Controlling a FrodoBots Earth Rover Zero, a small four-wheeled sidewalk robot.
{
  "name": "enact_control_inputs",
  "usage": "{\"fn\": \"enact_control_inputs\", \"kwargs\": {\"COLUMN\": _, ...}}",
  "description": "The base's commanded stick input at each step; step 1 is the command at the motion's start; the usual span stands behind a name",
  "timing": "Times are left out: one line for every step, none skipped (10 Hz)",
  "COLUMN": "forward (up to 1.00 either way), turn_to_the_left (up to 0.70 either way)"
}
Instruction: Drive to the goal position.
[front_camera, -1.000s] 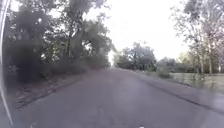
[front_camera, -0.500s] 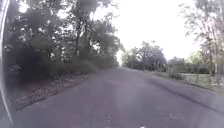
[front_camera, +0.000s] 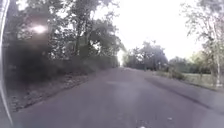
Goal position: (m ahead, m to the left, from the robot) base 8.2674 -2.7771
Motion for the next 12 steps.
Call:
{"fn": "enact_control_inputs", "kwargs": {"forward": 0.7, "turn_to_the_left": 0.0}}
{"fn": "enact_control_inputs", "kwargs": {"forward": 0.7, "turn_to_the_left": 0.0}}
{"fn": "enact_control_inputs", "kwargs": {"forward": 0.7, "turn_to_the_left": 0.0}}
{"fn": "enact_control_inputs", "kwargs": {"forward": 0.7, "turn_to_the_left": 0.0}}
{"fn": "enact_control_inputs", "kwargs": {"forward": 0.7, "turn_to_the_left": -0.02}}
{"fn": "enact_control_inputs", "kwargs": {"forward": 0.7, "turn_to_the_left": -0.12}}
{"fn": "enact_control_inputs", "kwargs": {"forward": 0.7, "turn_to_the_left": -0.23}}
{"fn": "enact_control_inputs", "kwargs": {"forward": 0.7, "turn_to_the_left": -0.34}}
{"fn": "enact_control_inputs", "kwargs": {"forward": 0.7, "turn_to_the_left": -0.31}}
{"fn": "enact_control_inputs", "kwargs": {"forward": 0.7, "turn_to_the_left": -0.21}}
{"fn": "enact_control_inputs", "kwargs": {"forward": 0.7, "turn_to_the_left": -0.1}}
{"fn": "enact_control_inputs", "kwargs": {"forward": 0.7, "turn_to_the_left": 0.0}}
